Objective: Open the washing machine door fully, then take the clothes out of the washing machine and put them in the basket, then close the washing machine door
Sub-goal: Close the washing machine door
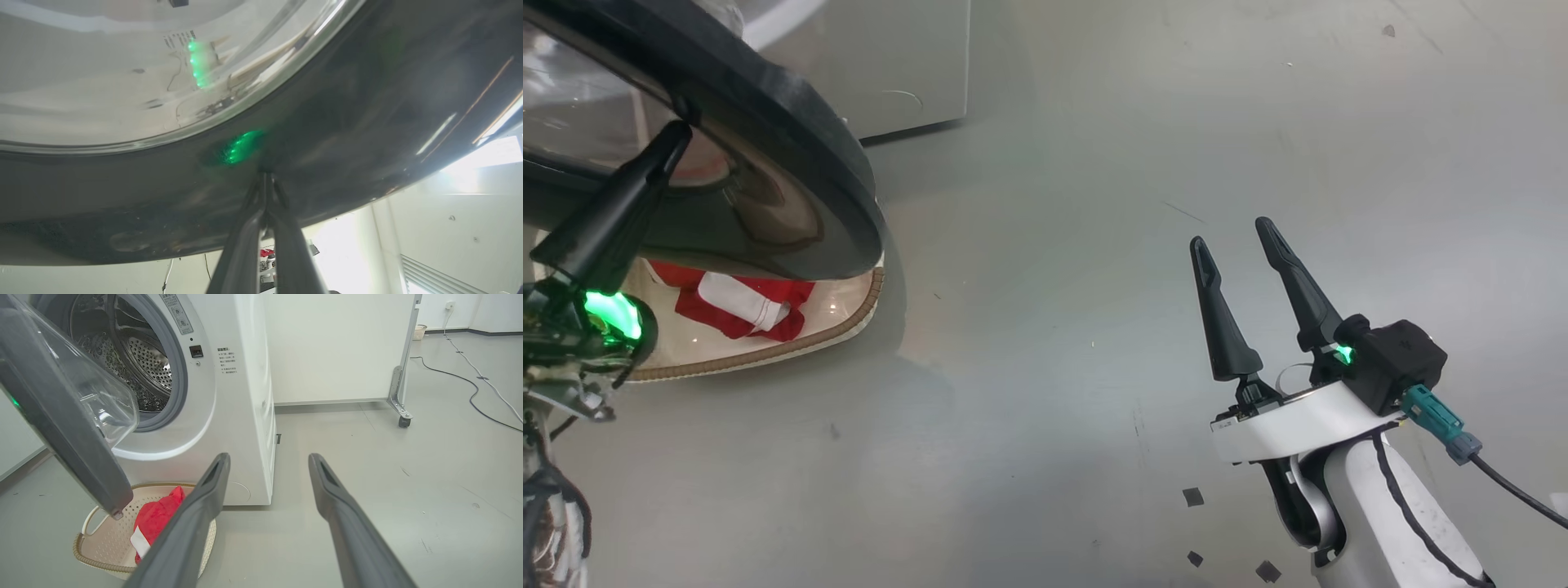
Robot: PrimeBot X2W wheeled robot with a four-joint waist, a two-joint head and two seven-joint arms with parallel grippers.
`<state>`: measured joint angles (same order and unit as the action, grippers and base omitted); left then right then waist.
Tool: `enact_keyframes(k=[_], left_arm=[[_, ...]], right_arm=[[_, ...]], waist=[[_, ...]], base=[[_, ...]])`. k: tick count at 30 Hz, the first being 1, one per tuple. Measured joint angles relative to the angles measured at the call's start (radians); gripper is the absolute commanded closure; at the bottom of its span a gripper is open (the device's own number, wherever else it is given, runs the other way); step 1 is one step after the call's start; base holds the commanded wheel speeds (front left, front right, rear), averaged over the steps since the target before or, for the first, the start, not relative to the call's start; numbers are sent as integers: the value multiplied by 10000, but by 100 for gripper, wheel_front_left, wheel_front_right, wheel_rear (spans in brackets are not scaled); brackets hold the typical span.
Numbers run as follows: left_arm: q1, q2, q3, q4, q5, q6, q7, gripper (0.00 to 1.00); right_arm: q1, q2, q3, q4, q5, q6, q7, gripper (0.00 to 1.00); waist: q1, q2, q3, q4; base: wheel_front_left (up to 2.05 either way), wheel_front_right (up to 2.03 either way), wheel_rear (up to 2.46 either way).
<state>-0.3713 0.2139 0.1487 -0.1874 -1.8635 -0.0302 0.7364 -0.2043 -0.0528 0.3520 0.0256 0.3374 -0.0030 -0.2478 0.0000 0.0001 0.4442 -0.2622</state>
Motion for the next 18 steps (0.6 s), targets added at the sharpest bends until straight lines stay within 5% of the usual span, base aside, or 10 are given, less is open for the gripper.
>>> enact_keyframes(k=[18], left_arm=[[-1993, -27, 38, 1772, 934, 353, -1112, 100]], right_arm=[[-183, 36, 389, -58, 420, -192, 0, 0]], waist=[[0, 0, 396, -981]], base=[[0, 0, 0]])
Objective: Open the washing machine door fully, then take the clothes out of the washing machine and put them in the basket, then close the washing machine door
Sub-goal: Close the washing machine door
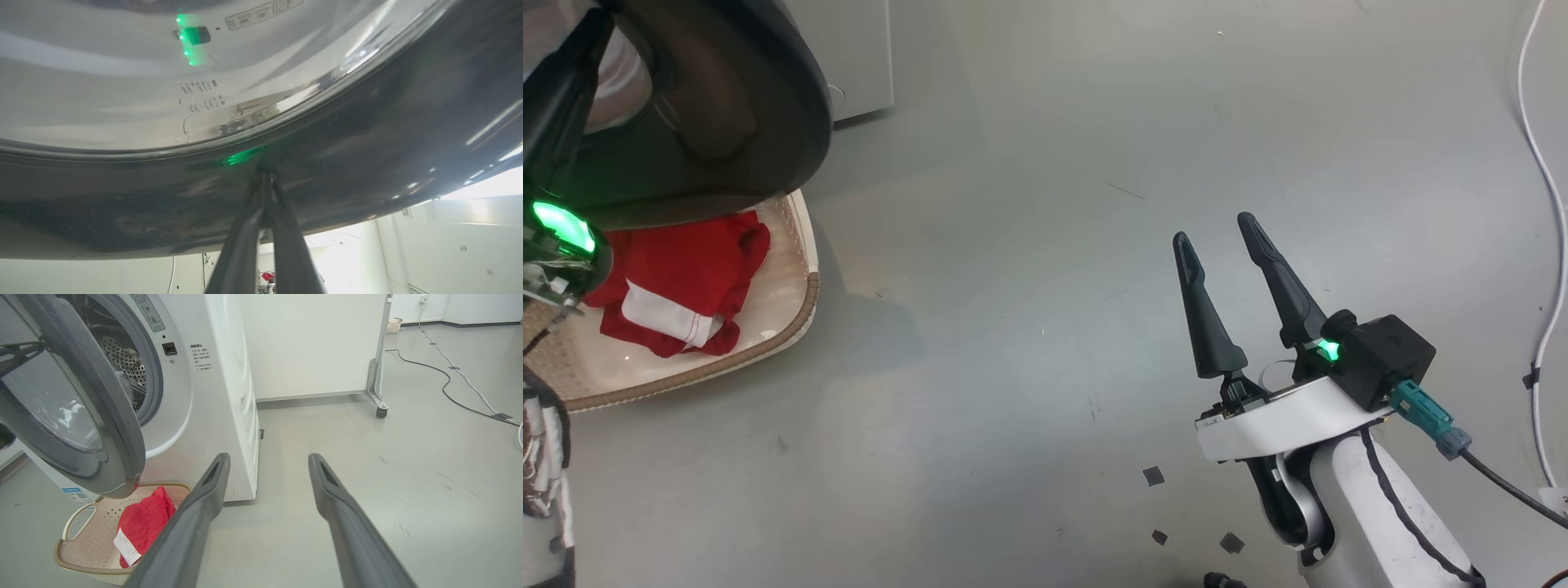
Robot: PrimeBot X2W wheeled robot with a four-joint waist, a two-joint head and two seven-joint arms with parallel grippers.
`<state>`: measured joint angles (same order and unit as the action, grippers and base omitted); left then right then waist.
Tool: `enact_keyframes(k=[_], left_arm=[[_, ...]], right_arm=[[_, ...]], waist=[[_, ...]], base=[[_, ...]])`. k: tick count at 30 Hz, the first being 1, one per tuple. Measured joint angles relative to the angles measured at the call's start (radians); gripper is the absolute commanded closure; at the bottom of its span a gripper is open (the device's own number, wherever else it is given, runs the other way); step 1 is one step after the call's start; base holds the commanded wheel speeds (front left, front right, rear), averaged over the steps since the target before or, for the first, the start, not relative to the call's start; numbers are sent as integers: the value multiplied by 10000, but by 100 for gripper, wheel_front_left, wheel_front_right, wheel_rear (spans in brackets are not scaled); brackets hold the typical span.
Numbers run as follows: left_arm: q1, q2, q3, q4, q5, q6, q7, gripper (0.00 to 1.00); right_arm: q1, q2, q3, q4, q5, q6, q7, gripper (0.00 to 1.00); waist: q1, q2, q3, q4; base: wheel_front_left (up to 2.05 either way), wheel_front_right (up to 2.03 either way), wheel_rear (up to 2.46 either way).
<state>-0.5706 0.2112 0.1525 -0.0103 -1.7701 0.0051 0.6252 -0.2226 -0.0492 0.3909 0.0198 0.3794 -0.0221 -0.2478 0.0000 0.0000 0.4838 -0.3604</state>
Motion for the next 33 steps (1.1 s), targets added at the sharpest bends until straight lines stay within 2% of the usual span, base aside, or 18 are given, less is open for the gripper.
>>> enact_keyframes(k=[11, 23, 33], left_arm=[[-957, -23, 0, 1147, 328, 33, -556, 100], [-2031, -244, -163, 2220, 675, -35, -1076, 100], [-2079, -675, -460, 2857, 625, -617, -953, 100]], right_arm=[[-18, 4, 121, 42, 176, -161, 0, 0], [-18, 8, 121, 96, 176, -242, 0, 0], [-16, 12, -215, 138, 36, -332, 0, 0]], waist=[[0, 0, -22, -507], [0, 0, -94, -634], [0, 0, -236, -354]], base=[[0, 0, 0], [0, 0, 0], [0, 0, 0]])
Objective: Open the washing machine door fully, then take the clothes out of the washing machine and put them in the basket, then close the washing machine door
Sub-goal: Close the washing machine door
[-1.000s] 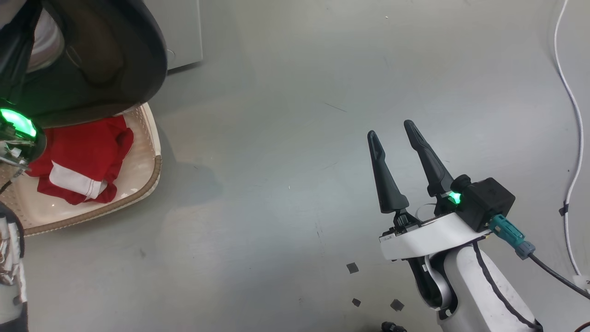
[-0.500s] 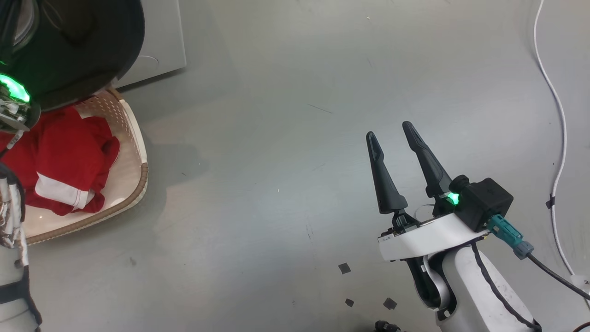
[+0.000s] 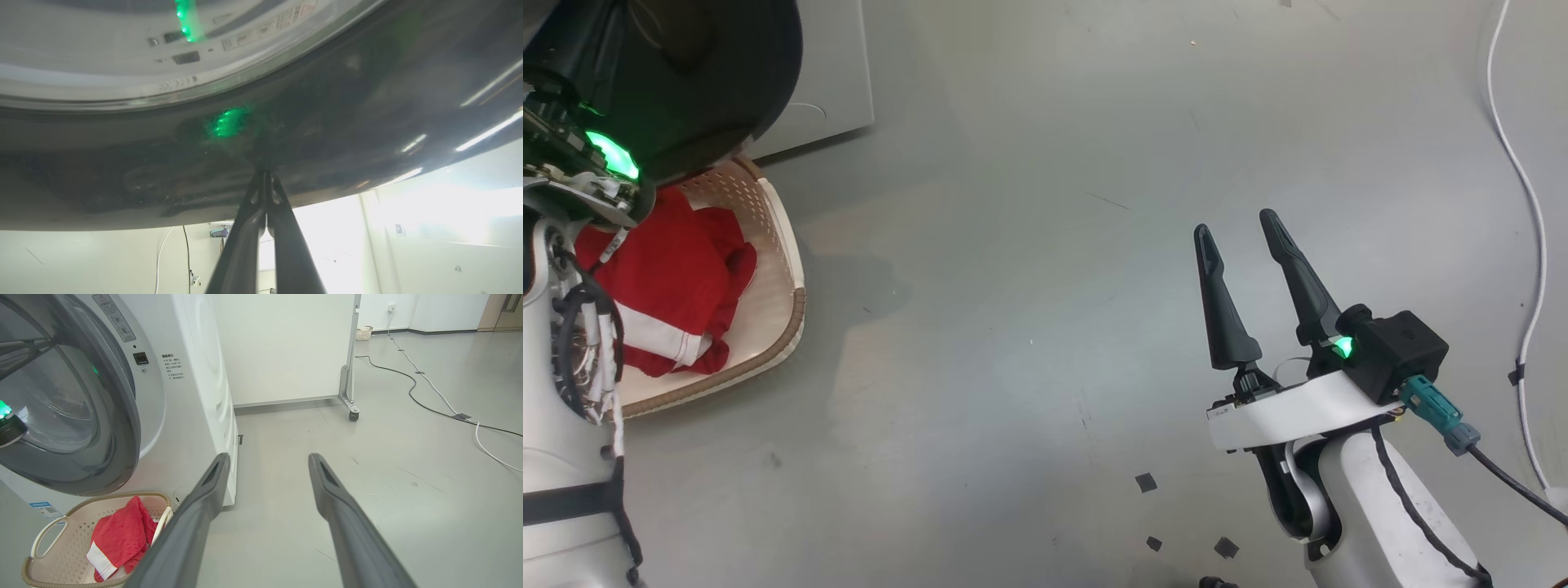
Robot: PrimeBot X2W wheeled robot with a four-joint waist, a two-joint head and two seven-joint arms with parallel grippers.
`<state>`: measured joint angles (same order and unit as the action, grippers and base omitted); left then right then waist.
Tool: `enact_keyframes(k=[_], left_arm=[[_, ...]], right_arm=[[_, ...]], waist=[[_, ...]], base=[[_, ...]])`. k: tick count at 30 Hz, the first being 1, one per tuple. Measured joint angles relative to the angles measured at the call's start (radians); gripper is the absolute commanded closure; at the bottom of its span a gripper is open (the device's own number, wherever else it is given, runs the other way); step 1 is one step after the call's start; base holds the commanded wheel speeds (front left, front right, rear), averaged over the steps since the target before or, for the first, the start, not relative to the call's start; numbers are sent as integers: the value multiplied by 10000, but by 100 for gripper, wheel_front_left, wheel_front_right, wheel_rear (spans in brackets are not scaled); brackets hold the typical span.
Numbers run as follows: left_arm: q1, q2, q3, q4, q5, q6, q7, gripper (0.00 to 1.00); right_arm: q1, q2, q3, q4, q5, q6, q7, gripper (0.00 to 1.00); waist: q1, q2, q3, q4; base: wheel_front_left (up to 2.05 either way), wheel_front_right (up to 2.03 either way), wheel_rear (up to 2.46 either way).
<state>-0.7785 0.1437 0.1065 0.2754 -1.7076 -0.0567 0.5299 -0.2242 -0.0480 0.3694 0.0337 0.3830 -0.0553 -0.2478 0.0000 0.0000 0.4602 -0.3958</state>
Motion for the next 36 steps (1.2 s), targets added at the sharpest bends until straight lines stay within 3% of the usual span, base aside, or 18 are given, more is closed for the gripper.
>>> enact_keyframes(k=[8, 18, 20, 21, 31, 36], left_arm=[[322, -405, 192, 69, -420, -445, 159, 100], [1774, -811, 456, 2, -786, -635, 219, 100], [2098, -849, 499, -67, -788, -635, 219, 52], [2286, -884, 520, -100, -788, -635, 217, 2], [3972, -1037, 826, -629, -445, -635, -610, 0], [4678, -1101, 1106, -832, 449, -635, -1672, 0]], right_arm=[[2, 0, -161, 115, -268, 2, 0, 0], [30, -15, -460, 288, -748, 23, -13, 0], [37, -33, -502, 339, -803, 33, -13, 0], [43, -40, -523, 372, -826, 59, -15, 0], [453, -192, -823, 610, -959, 107, -54, 0], [667, -259, -867, 744, -1034, 180, -54, 0]], waist=[[0, 0, -158, 465], [0, 0, -502, 1353], [0, 0, -581, 1549], [0, 0, -624, 1643], [0, 0, -1264, 2566], [0, 0, -1640, 2881]], base=[[0, 0, 0], [0, 0, 0], [0, 0, 0], [0, 0, 0], [0, 0, 0], [0, 0, 0]])
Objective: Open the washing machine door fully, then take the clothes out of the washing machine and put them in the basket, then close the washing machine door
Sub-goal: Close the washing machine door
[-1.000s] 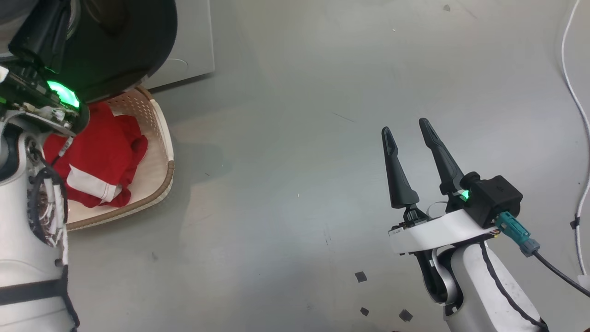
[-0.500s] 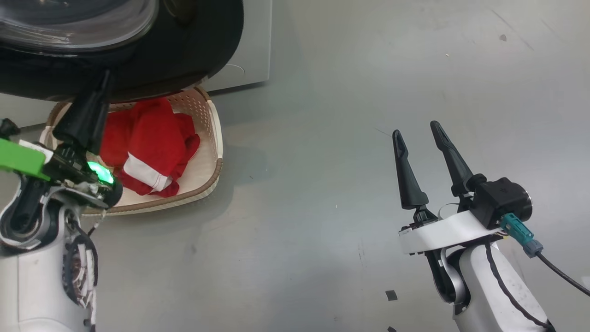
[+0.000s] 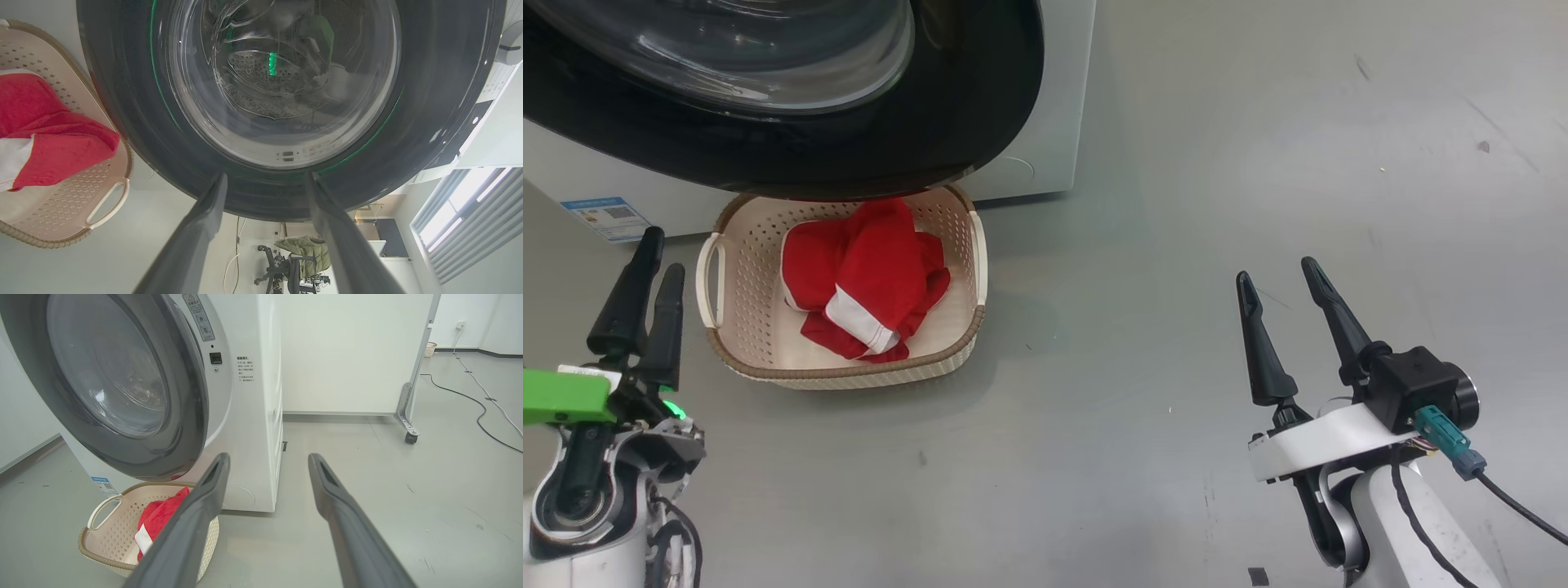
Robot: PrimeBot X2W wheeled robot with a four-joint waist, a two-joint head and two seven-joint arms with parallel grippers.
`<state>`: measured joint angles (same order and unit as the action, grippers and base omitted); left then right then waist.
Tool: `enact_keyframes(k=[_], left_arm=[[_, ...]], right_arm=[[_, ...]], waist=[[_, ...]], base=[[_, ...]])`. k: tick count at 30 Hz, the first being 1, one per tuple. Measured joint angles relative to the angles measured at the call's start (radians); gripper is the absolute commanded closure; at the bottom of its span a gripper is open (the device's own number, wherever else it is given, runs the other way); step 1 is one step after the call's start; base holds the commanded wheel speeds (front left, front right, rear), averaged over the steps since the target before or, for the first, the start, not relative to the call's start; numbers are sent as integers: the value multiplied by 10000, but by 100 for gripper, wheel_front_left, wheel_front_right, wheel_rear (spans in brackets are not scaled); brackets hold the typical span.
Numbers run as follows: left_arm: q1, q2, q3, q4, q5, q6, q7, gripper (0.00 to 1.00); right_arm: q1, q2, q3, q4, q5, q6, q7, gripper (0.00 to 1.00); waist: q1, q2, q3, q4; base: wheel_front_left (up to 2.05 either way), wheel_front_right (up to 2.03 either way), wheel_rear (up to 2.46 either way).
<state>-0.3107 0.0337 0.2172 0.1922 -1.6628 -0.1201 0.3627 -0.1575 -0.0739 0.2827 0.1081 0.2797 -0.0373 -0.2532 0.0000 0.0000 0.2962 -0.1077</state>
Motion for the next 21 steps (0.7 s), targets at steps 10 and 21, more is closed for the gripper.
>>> enact_keyframes(k=[10, 21], left_arm=[[1074, 146, -621, -1200, 3666, 0, -1996, 0], [2029, 1206, -1992, -2140, 8495, -8, -4353, 0]], right_arm=[[381, -48, -196, 102, -105, 8, 0, 0], [734, -115, -378, 46, -268, 8, 0, 0]], waist=[[0, 0, -757, 420], [0, 0, -1367, 777]], base=[[0, 0, 0], [0, 0, 0]])
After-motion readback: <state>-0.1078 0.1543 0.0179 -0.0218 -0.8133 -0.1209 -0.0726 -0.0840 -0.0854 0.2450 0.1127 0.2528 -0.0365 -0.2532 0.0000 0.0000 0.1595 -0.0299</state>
